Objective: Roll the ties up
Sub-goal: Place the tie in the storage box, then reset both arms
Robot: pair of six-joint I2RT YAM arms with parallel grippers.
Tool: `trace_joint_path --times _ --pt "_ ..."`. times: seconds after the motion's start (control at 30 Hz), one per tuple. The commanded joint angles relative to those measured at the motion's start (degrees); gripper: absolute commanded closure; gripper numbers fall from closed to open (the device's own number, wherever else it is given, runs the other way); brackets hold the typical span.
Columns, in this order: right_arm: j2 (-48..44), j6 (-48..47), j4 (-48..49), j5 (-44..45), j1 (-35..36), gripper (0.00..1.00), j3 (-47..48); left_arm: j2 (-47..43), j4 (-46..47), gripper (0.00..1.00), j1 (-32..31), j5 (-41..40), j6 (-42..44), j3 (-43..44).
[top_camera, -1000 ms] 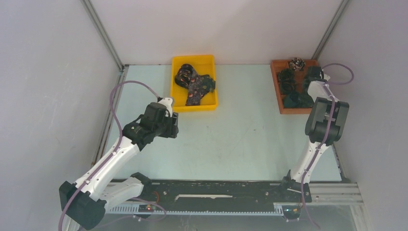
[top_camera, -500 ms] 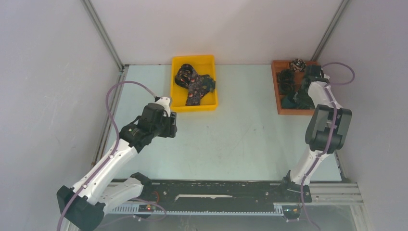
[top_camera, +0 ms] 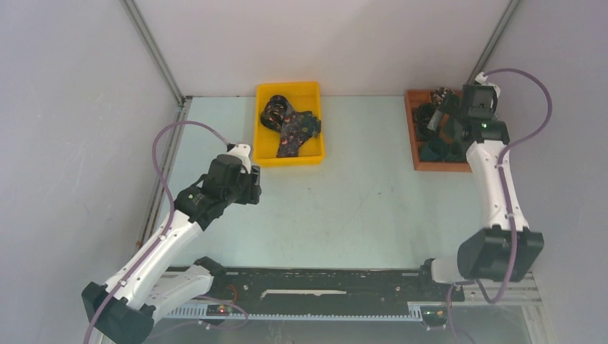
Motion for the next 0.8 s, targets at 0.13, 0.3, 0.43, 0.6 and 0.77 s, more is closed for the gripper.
trace_joint_path --times 0.13,0.3,0.43,0.6,0.77 --pt "-18.09 4.12 14.65 -9.43 3.26 0.0 -15.44 -4.08 1.71 0.27 0.28 -4.94 0.83 -0.8" --pt "-25.83 7.19 23.83 -12.58 1.54 0.0 -28.38 -7.65 2.66 0.0 0.28 -8.55 0.15 -1.66" --pt "-28.58 7.85 24.68 -15.16 2.27 0.0 -32.44 -9.52 3.06 0.0 0.28 -10.99 -0.15 -1.81" --pt "-33.34 9.3 27.55 -14.41 6.67 0.0 -39.37 -12.77 4.14 0.0 0.28 -13.92 -0.07 -2.55" --pt "-38.62 10.81 32.75 -11.42 14.83 0.0 -47.67 -13.85 4.44 0.0 0.28 -15.19 0.02 -2.85"
